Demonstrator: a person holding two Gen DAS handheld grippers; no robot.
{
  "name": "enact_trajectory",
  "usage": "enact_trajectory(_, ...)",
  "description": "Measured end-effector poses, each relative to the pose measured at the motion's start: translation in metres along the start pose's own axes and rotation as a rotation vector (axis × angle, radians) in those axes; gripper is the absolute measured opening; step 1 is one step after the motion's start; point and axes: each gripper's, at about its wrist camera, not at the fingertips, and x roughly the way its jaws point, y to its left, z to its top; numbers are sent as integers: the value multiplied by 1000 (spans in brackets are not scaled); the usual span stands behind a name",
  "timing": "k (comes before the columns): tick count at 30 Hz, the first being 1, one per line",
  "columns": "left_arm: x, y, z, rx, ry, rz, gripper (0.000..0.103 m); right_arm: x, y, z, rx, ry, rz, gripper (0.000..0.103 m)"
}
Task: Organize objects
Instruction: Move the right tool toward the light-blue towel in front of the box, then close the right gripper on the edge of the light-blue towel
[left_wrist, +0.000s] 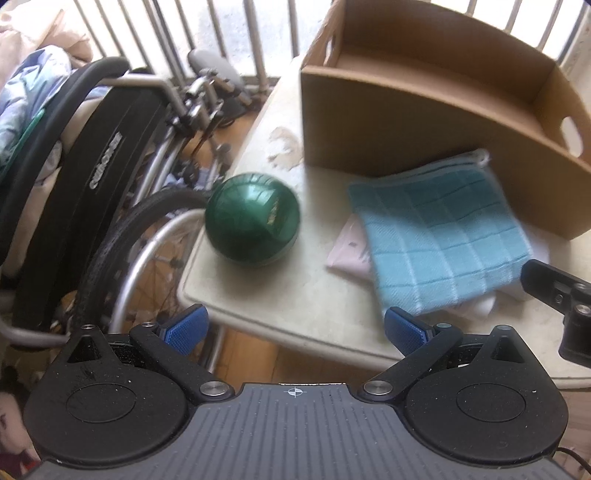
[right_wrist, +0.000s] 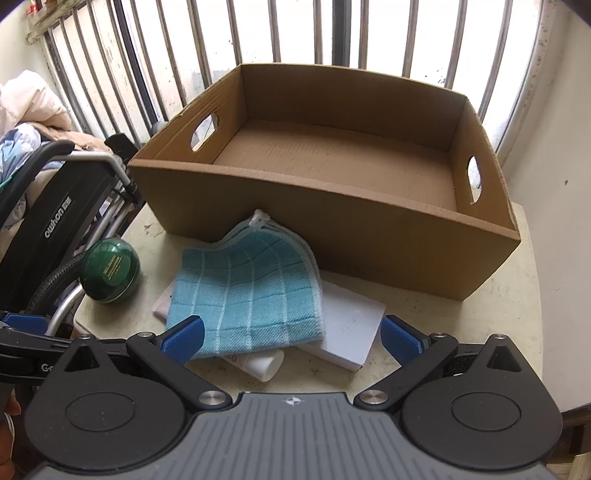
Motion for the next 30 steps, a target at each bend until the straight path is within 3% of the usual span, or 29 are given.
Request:
enact_trajectory(12, 0, -6, 7, 40, -127, -149, 102, 5, -26, 5, 127, -27, 36, 103)
enact_trajectory(24, 13, -17, 15, 103, -140, -165, 100, 42, -36, 26, 108, -63, 129, 103)
enact_trajectory(30, 24, -19, 27, 60, -132, -199, 97, 61, -41, 35, 115, -64, 174, 103)
